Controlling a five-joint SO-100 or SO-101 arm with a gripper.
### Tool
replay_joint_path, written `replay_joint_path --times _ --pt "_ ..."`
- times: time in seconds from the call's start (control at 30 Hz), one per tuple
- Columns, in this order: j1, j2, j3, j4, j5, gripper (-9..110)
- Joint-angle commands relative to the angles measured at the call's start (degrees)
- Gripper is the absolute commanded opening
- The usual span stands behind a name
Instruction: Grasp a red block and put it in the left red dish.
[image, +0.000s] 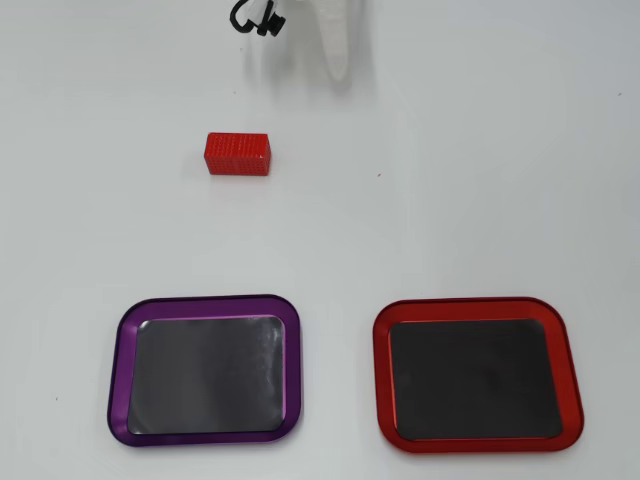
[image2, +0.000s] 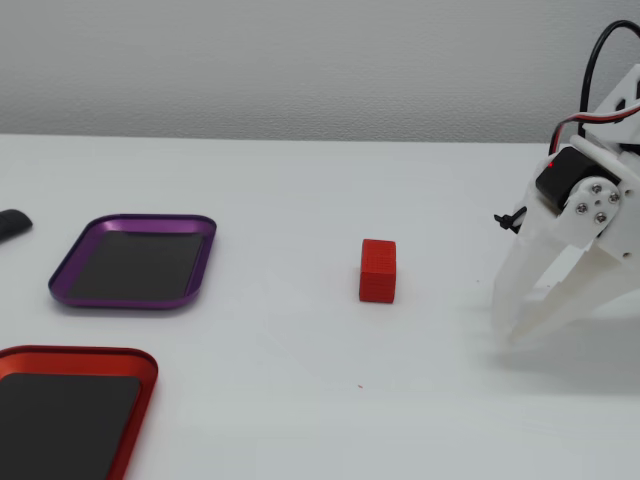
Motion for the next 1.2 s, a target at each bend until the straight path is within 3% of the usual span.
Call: replay_joint_path --times 0.0,0.37,0.5,0.73,0.9,1.07,1.17 --pt "0.2 4.2 0.4 -0.6 -0.6 0" --pt "0.7 4.2 0.4 -0.7 -0.6 0" --pt "5.7 4.2 -0.9 -3.3 -0.4 0" --pt "12.9 -0.4 -18.3 -5.3 -0.4 0" --pt "13.6 -16.1 -29.5 -5.3 -0.6 0" --pt "13.8 -35.2 -36.7 -5.0 -0.9 13" --pt "15.9 -44.7 -39.1 -4.0 -6.9 24"
